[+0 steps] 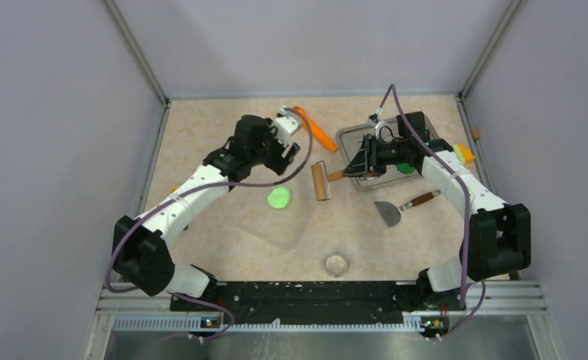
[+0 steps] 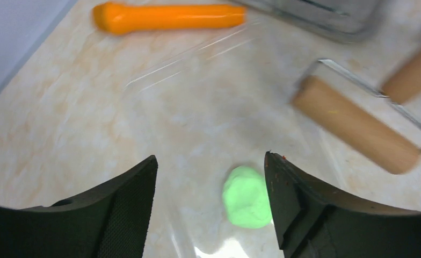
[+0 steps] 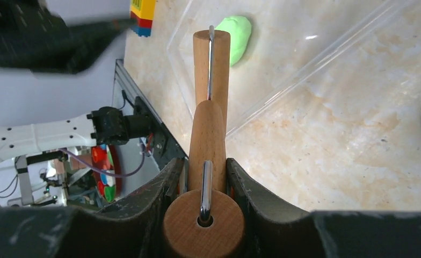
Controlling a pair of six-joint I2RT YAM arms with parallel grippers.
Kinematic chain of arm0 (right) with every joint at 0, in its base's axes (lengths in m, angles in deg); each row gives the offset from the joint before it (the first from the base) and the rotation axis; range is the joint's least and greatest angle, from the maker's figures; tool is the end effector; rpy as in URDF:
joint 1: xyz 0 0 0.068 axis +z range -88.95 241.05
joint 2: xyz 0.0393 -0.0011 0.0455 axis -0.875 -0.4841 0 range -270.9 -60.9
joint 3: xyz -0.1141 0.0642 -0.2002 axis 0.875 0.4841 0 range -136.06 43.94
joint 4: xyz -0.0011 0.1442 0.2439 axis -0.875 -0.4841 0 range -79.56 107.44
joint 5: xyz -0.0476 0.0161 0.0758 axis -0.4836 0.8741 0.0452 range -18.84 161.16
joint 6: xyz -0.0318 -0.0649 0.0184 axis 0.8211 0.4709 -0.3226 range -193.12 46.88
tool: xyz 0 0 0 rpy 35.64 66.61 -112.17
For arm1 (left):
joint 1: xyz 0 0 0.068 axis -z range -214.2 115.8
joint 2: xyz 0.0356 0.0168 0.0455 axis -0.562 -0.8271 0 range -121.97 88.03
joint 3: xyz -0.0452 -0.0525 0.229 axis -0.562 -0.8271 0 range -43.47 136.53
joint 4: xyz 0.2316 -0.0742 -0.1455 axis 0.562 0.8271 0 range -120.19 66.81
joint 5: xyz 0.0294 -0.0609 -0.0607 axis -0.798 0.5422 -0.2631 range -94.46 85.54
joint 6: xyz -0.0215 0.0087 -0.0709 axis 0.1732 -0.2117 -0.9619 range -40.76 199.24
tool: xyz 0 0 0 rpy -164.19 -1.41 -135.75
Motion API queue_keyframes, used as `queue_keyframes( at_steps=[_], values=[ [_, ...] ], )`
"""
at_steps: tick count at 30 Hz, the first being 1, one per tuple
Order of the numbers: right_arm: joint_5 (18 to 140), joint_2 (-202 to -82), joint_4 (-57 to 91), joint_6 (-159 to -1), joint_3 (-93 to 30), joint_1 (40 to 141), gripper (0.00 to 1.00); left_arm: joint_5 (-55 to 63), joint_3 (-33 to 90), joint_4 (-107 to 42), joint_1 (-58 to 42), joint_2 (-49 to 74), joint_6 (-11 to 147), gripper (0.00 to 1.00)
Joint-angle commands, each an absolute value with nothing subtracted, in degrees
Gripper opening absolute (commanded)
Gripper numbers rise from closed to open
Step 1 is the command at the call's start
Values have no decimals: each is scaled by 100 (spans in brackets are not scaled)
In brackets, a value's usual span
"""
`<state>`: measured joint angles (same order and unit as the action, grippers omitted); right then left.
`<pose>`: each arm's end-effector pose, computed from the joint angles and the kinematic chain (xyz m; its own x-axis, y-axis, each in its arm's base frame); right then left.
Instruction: Roll out the dumpling wrappers from the dough
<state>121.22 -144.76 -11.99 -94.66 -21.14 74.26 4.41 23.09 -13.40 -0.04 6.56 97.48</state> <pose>0.3247 0.1257 0.2266 -0.9116 0.0282 -0.4101 -0.3328 0.5352 0.7764 0.3060 -0.2193 0.2577 -0.2054 0.5131 -0.8334 0.7660 0.6143 0.1894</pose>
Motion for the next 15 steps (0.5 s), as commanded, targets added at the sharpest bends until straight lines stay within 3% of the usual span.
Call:
queue_keyframes(
  at_steps=[1, 5, 11, 15],
  values=[
    [11971, -14307, -1134, -9153, -2418, 7393, 0, -155, 2666, -705, -898, 303, 8459, 70],
    [11809, -14232, -1214, -9072, -2403, 7390, 0, 109, 3088, 319, -1530, -590, 7439, 54],
    [11800, -14214, -1277, -8973, -2379, 7388, 0, -254, 2918, 5, -1674, -1037, 7208, 62],
    [11706, -14182, -1359, -8803, -2442, 7391, 0, -619, 2964, -9, -1783, -1296, 7093, 59]
  ],
)
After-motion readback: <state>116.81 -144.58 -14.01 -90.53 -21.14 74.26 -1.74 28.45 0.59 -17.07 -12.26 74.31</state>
